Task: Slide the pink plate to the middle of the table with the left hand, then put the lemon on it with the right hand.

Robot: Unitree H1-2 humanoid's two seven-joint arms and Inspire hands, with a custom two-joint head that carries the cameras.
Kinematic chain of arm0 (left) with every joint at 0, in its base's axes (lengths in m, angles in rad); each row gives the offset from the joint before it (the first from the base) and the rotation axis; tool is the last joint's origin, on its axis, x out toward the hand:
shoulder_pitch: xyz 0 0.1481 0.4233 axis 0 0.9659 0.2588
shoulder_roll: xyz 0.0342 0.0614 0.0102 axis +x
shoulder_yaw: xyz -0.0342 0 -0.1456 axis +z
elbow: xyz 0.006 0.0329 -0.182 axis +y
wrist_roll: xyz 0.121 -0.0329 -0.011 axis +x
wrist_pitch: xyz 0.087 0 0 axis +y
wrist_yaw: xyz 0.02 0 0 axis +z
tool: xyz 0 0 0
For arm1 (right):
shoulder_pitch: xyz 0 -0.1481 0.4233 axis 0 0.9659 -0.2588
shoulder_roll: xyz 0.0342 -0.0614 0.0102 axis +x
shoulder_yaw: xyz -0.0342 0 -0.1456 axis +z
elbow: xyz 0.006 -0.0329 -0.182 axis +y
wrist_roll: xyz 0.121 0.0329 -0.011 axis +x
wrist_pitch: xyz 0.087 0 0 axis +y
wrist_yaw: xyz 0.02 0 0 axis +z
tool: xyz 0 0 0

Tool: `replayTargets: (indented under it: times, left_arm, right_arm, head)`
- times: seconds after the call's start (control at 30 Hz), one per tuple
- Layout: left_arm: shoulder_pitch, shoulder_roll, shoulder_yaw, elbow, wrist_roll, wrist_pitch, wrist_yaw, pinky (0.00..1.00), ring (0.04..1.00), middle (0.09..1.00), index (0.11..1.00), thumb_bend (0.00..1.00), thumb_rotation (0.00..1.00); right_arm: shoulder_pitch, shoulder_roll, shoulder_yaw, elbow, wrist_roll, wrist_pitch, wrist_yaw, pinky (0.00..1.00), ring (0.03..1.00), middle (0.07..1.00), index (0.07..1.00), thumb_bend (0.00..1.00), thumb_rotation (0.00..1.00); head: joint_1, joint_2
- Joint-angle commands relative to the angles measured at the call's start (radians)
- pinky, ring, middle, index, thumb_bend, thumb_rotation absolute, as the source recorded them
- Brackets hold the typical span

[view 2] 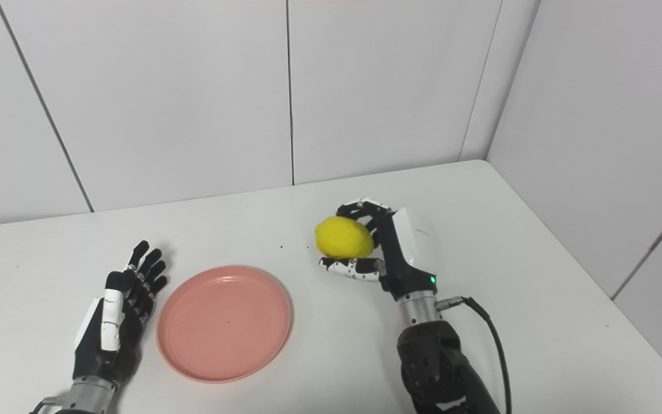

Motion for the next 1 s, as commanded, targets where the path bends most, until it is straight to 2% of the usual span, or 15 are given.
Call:
replayTargets:
  times: [0.0,0.07,0.17,0.23,0.33,0.4,0.47,0.6,0.8,0.97]
  left_arm:
    - [0.019,-0.012,-0.004,-0.009,0.009,0.006,0.014,0.97,0.977,0.976,0.973,0.81,1.0]
    - [0.019,-0.015,-0.003,-0.014,0.01,0.011,0.018,0.97,0.977,0.974,0.971,0.81,1.0]
    - [0.023,-0.021,-0.006,-0.029,0.017,0.022,0.027,0.96,0.974,0.968,0.966,0.8,1.0]
    - [0.026,-0.025,-0.008,-0.04,0.026,0.026,0.035,0.96,0.974,0.966,0.964,0.81,1.0]
    - [0.029,-0.031,-0.011,-0.053,0.031,0.029,0.043,0.96,0.971,0.96,0.959,0.8,1.0]
    - [0.03,-0.034,-0.013,-0.058,0.032,0.032,0.043,0.97,0.974,0.965,0.961,0.8,1.0]
    - [0.031,-0.036,-0.016,-0.061,0.038,0.032,0.045,0.98,0.977,0.967,0.963,0.8,1.0]
    - [0.034,-0.043,-0.02,-0.064,0.061,0.036,0.065,0.97,0.969,0.957,0.952,0.81,1.0]
    - [0.035,-0.053,-0.024,-0.055,0.074,0.021,0.079,0.95,0.958,0.948,0.945,0.82,1.0]
    - [0.036,-0.06,-0.022,-0.049,0.079,0.006,0.079,0.95,0.956,0.949,0.942,0.82,1.0]
  right_arm:
    - [-0.04,0.013,0.016,-0.051,0.007,-0.043,0.02,0.25,0.416,0.449,0.526,0.51,0.0]
    - [-0.054,0.027,0.041,-0.042,0.014,-0.058,0.039,0.23,0.425,0.432,0.523,0.51,0.0]
    - [-0.074,0.042,0.072,-0.023,0.024,-0.085,0.055,0.35,0.408,0.468,0.533,0.51,0.0]
    - [-0.089,0.056,0.094,-0.004,0.033,-0.098,0.068,0.36,0.409,0.47,0.534,0.51,0.0]
    - [-0.102,0.072,0.118,0.019,0.033,-0.107,0.081,0.33,0.389,0.47,0.54,0.51,0.0]
    - [-0.106,0.082,0.137,0.027,0.018,-0.098,0.092,0.24,0.397,0.5,0.498,0.51,0.0]
    - [-0.107,0.089,0.153,0.031,0.01,-0.092,0.106,0.24,0.401,0.507,0.489,0.51,0.0]
    - [-0.106,0.097,0.179,0.055,0.005,-0.109,0.12,0.29,0.376,0.466,0.542,0.51,0.0]
    - [-0.114,0.096,0.203,0.116,0.019,-0.148,0.137,0.27,0.36,0.468,0.554,0.5,0.0]
    - [-0.124,0.085,0.23,0.185,-0.029,-0.21,0.1,0.26,0.351,0.46,0.549,0.5,0.0]
  head:
    - [0.042,0.004]
    - [0.069,0.009]
    - [0.109,0.01]
    - [0.131,0.012]
    - [0.173,0.017]
    - [0.201,0.019]
    - [0.217,0.018]
    - [0.235,0.017]
    - [0.261,0.015]
    - [0.263,0.015]
